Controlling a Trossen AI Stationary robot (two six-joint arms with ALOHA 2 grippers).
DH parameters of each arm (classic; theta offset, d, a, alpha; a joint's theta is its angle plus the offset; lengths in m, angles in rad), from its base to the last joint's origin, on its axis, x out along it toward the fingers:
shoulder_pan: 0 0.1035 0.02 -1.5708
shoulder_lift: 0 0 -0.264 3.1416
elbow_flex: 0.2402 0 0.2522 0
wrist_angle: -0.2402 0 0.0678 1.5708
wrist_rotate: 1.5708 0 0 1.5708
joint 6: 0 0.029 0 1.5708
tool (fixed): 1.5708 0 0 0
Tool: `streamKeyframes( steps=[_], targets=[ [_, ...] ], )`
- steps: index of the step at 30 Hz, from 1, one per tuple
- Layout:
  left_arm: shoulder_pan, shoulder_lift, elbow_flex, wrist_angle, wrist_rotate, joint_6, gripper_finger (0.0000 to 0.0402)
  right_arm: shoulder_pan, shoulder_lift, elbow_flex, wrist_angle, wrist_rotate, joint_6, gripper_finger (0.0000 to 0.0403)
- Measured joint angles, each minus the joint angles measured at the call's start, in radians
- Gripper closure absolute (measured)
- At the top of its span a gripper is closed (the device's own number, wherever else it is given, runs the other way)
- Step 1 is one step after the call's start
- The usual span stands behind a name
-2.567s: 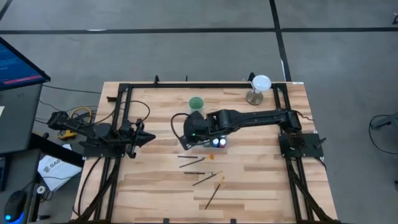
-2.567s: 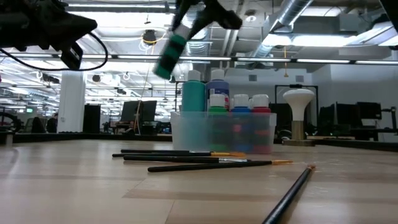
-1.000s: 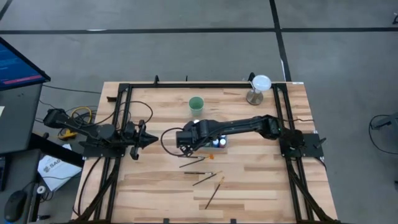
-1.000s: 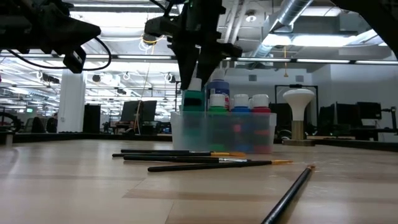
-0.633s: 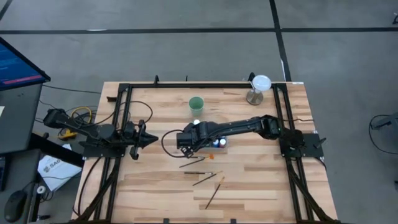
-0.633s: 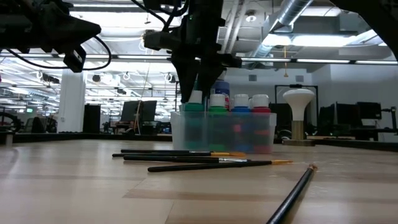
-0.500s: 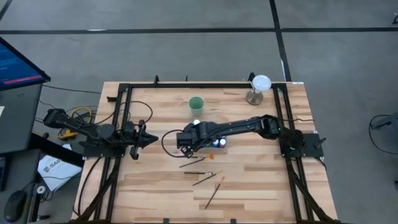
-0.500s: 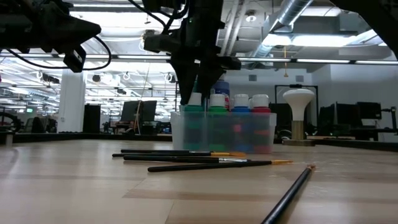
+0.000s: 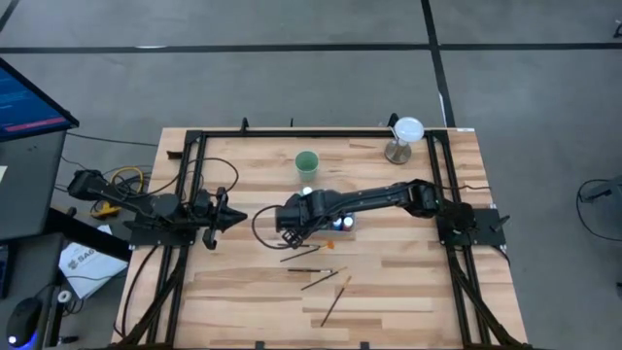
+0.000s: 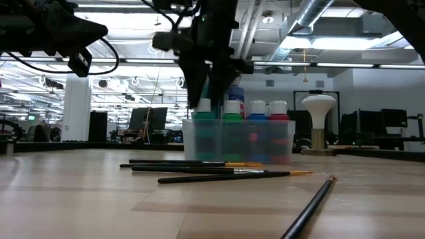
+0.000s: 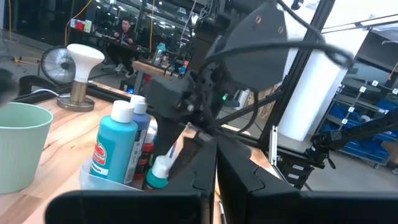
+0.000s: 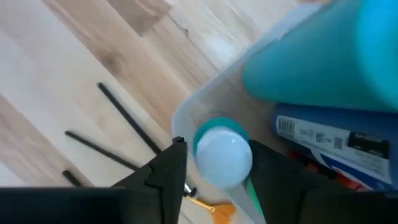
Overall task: Pick & Place Paint Supplies
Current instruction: Put the light green paint bottle into the transparent bin, then put the black brush into the green cup
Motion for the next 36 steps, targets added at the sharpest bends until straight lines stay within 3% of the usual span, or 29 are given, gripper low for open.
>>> streamKeyframes(
  steps=[7, 12, 14, 25, 30, 36],
  targets=[
    [0.000, 0.000, 0.000, 0.001, 0.000, 0.000, 0.0394, -0.009, 0.000, 0.094, -0.081, 0.005, -0.018, 0.0189],
    [0.000, 0.000, 0.000, 0.001, 0.001, 0.000, 0.0394, 0.002, -0.002, 0.220, -0.248, 0.008, -0.033, 0.0178],
    [0.000, 0.000, 0.000, 0.002, 0.001, 0.000, 0.0394, 0.026, -0.062, 0.186, -0.246, -0.011, -0.052, 0.0178],
    [0.000, -0.001, 0.000, 0.008, 0.002, 0.000, 0.0394, 0.355, -0.214, 0.166, -0.345, -0.038, -0.408, 0.0186],
    [0.000, 0.010, 0.001, 0.019, 0.001, 0.000, 0.0394, 0.472, -0.250, 0.033, -0.280, -0.121, -0.549, 0.0185],
    [0.000, 0.013, 0.001, 0.022, 0.000, 0.000, 0.0394, 0.520, -0.355, -0.315, 0.005, -0.165, -0.599, 0.0185]
  ],
)
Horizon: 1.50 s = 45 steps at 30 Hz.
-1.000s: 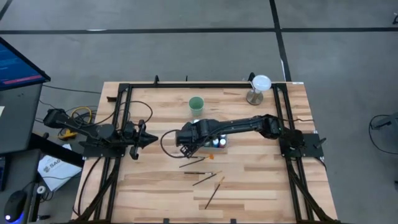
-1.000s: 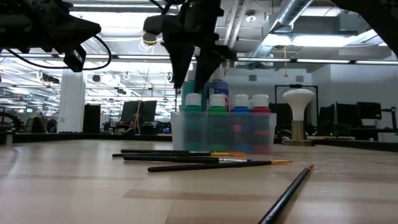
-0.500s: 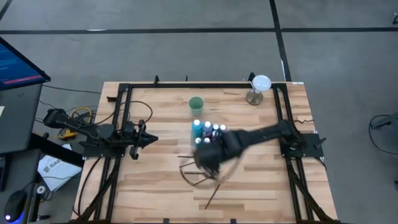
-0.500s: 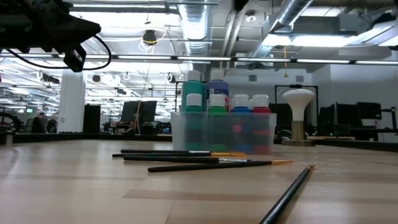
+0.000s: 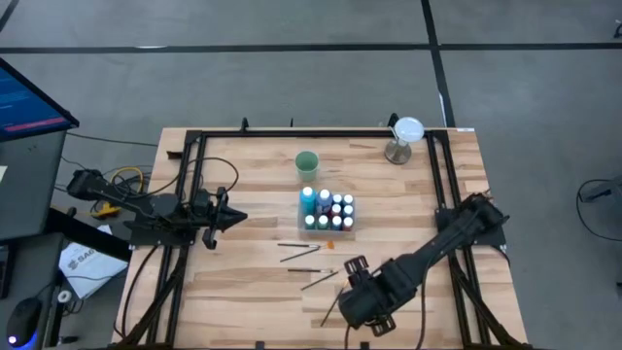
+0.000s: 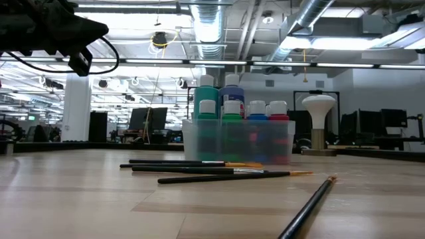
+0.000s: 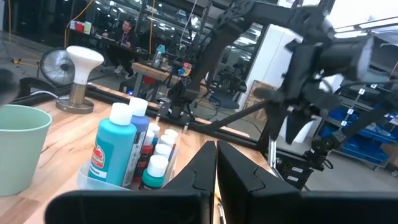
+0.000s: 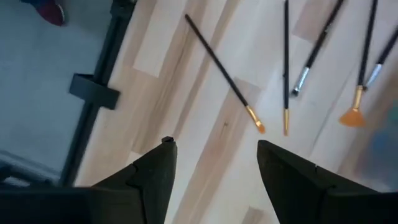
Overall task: Pick & Place Paint Supplies
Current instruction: Put the black brush into the green cup
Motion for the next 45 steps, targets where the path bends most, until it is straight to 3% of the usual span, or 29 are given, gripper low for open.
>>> streamKeyframes(
  steps=[4, 9, 17, 27, 37, 45],
  targets=[
    [0.000, -0.001, 0.000, 0.003, 0.000, 0.000, 0.0394, -0.002, -0.053, -0.223, 0.180, 0.011, -0.045, 0.0186],
    [0.000, -0.001, 0.000, 0.003, 0.000, 0.000, 0.0394, -0.026, -0.039, -0.361, 0.308, 0.012, -0.150, 0.0186],
    [0.000, -0.001, 0.000, 0.010, 0.000, 0.000, 0.0394, -0.092, 0.049, -0.389, 0.350, -0.015, -0.312, 0.0196],
    [0.000, -0.001, 0.000, 0.017, 0.001, 0.000, 0.0394, -0.158, 0.052, -0.395, 0.392, -0.046, -0.461, 0.0221],
    [0.000, -0.001, 0.000, 0.020, 0.001, 0.000, 0.0394, -0.161, 0.048, -0.532, 0.518, -0.064, -0.417, 0.0238],
    [0.000, -0.001, 0.000, 0.025, 0.001, 0.000, 0.0394, -0.173, 0.048, -0.537, 0.548, -0.056, -0.379, 0.0265]
  ],
)
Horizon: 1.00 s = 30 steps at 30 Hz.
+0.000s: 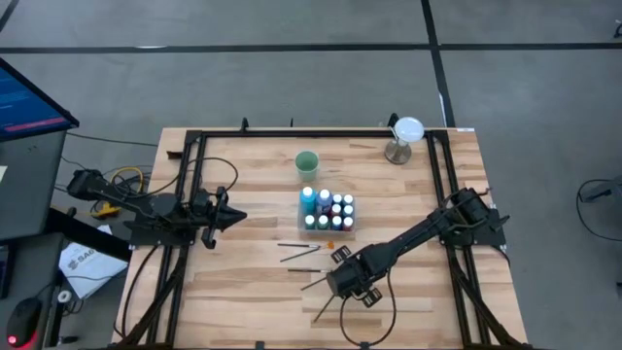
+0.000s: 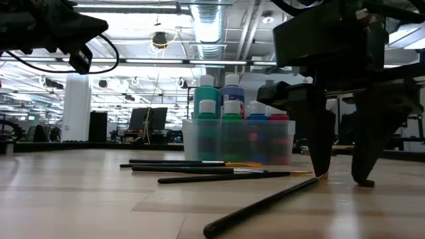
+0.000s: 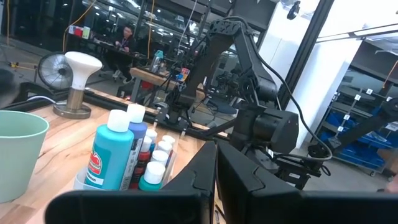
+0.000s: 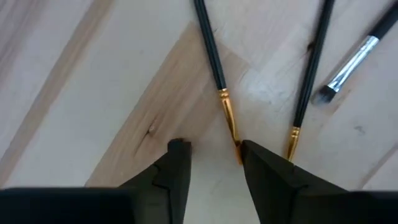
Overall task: Pick & Place Paint Supplies
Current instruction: Put the black brush into the green cup
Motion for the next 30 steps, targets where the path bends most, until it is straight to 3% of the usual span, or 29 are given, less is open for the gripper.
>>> streamKeyframes(
  steps=[14, 30],
  targets=[
    [0.000, 0.000, 0.000, 0.000, 0.000, 0.000, 0.0394, -0.019, 0.003, 0.000, 0.007, 0.043, 0.060, 0.0397],
    [0.000, 0.000, -0.001, 0.003, 0.000, 0.000, 0.0394, -0.023, -0.062, 0.142, -0.193, 0.033, 0.173, 0.0402]
  ],
)
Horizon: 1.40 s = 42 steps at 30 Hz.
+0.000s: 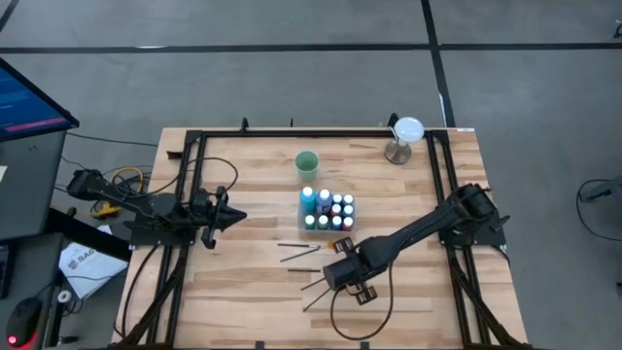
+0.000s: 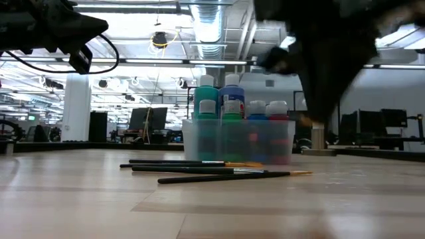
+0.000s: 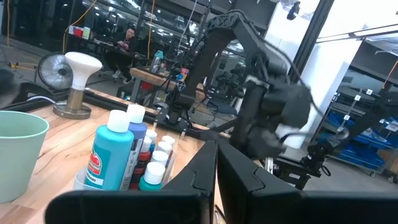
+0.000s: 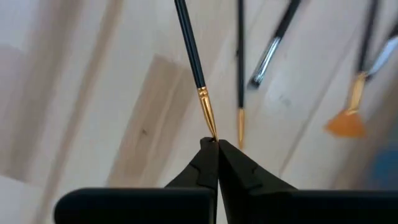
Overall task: Pick & Place Paint Supplies
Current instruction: Put the black brush into the green cup
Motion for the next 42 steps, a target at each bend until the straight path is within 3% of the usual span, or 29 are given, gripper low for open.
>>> streamKeyframes(
  steps=[7, 18, 29, 42],
  targets=[
    [0.000, 0.000, 0.000, 0.005, 0.000, 0.000, 0.0394, -0.054, -0.074, 0.137, -0.139, 0.040, 0.040, 0.0403],
    [0.000, 0.000, 0.000, 0.012, 0.000, 0.000, 0.0394, -0.257, -0.161, 0.355, -0.366, 0.328, -0.053, 0.0403],
    [0.000, 0.000, 0.000, 0.012, 0.000, 0.000, 0.0394, -0.446, -0.154, 0.396, -0.423, 0.732, -0.346, 0.0403],
    [0.000, 0.004, 0.000, 0.013, -0.001, 0.000, 0.0394, -0.528, -0.057, 0.393, -0.399, 1.035, -0.705, 0.0403]
  ],
)
